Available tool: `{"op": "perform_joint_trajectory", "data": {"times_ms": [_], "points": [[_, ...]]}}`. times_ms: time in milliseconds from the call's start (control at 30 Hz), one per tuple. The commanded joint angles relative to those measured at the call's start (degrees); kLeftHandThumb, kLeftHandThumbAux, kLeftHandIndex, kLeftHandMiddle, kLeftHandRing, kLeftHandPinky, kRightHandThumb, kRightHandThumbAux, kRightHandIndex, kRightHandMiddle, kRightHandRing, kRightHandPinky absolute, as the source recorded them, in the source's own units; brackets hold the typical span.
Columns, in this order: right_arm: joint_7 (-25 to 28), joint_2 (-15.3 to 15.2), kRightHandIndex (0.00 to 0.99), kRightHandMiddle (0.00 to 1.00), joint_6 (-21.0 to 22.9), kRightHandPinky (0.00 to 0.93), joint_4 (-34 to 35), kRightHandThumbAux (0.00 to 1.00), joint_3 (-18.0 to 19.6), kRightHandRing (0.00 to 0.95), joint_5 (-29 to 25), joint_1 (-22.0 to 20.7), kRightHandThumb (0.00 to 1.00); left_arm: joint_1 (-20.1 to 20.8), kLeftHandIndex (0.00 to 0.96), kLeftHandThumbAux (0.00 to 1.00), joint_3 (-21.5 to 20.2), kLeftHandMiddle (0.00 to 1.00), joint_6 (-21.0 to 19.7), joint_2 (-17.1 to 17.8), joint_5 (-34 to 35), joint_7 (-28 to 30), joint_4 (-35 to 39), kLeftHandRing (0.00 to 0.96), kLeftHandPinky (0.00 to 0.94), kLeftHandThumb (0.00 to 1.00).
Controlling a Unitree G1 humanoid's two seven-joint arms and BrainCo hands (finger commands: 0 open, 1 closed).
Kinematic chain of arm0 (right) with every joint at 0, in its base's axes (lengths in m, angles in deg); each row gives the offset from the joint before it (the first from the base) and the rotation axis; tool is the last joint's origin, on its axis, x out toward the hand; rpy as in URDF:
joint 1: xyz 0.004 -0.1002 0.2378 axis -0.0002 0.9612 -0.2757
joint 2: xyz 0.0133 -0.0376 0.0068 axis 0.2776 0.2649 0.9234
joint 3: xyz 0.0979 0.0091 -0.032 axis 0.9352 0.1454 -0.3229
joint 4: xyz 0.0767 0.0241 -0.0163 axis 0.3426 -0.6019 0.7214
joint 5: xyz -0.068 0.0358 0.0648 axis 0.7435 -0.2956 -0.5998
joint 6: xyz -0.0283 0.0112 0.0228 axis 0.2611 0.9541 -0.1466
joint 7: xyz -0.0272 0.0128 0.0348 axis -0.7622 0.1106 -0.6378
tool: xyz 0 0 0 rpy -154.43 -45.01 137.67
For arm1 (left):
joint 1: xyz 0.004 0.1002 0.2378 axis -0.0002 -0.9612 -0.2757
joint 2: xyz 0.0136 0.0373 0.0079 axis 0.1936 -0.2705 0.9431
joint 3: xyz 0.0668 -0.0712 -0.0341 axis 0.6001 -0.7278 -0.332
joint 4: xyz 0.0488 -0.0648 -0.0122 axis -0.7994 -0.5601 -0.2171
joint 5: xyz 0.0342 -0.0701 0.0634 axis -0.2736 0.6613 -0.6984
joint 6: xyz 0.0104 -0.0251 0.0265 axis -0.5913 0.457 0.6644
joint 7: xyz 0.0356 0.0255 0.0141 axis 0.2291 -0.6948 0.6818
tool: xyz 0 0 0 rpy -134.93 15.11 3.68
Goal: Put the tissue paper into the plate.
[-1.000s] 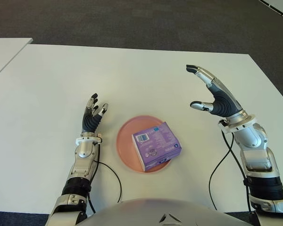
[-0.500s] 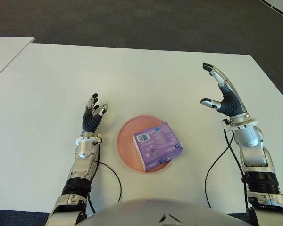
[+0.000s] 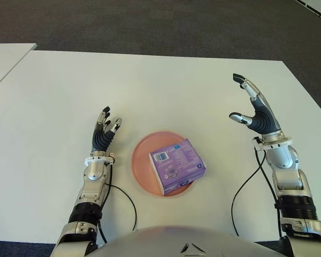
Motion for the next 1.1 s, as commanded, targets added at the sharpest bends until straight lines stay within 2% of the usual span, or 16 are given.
{"op": "perform_joint_trajectory", "data": {"times_ms": [33, 467, 933, 967, 1000, 1033, 1067, 1100], "points": [[-0.1, 0.1, 0.000, 0.000, -0.4, 0.000, -0.2, 0.218, 0.2, 0.000, -0.5, 0.4, 0.174, -0.8, 0.000, 0.494, 0.4, 0.000, -0.2, 0.2, -0.4, 0.5, -0.1, 0.000, 0.000, 0.000], [-0.1, 0.3, 0.000, 0.000, -0.2, 0.000, 0.5, 0.218, 0.1, 0.000, -0.4, 0.6, 0.174, -1.1, 0.000, 0.505, 0.2, 0.000, 0.4, 0.2, 0.3, 0.9, 0.1, 0.000, 0.000, 0.000], [-0.2, 0.5, 0.000, 0.000, 0.2, 0.000, 1.2, 0.218, 0.0, 0.000, -0.2, 0.9, 0.174, -1.3, 0.000, 0.508, 0.1, 0.000, -1.1, 0.1, 0.8, 1.5, 1.2, 0.000, 0.000, 0.000], [-4.0, 10.6, 0.000, 0.000, 1.0, 0.000, -9.8, 0.218, -2.3, 0.000, -2.7, 0.7, 0.174, -1.4, 0.000, 0.508, 0.1, 0.000, -1.2, 0.1, 0.8, 1.5, 1.3, 0.000, 0.000, 0.000], [-6.8, 18.1, 0.000, 0.000, 1.6, 0.000, -18.1, 0.314, -4.0, 0.000, -4.5, 0.5, 0.111, -1.4, 0.000, 0.508, 0.0, 0.000, -1.3, 0.1, 0.8, 1.5, 1.4, 0.000, 0.000, 0.000], [-8.8, 23.2, 0.000, 0.000, 1.8, 0.000, -23.8, 0.376, -5.2, 0.000, -5.7, 0.3, 0.071, -1.4, 0.000, 0.509, 0.0, 0.000, -1.4, 0.1, 0.8, 1.5, 1.5, 0.000, 0.000, 0.000], [-9.0, 26.2, 0.000, 0.000, 2.3, 0.000, -27.0, 0.416, -5.5, 0.000, -7.5, 0.0, 0.045, -1.4, 0.000, 0.510, 0.0, 0.000, -1.5, 0.1, 0.8, 1.5, 1.6, 0.000, 0.000, 0.000], [-8.5, 26.6, 0.000, 0.000, 2.3, 0.000, -27.4, 0.430, -5.3, 0.000, -8.3, -0.2, 0.036, -1.4, 0.000, 0.511, 0.0, 0.000, -1.5, 0.1, 0.8, 1.5, 1.6, 0.000, 0.000, 0.000]]}}
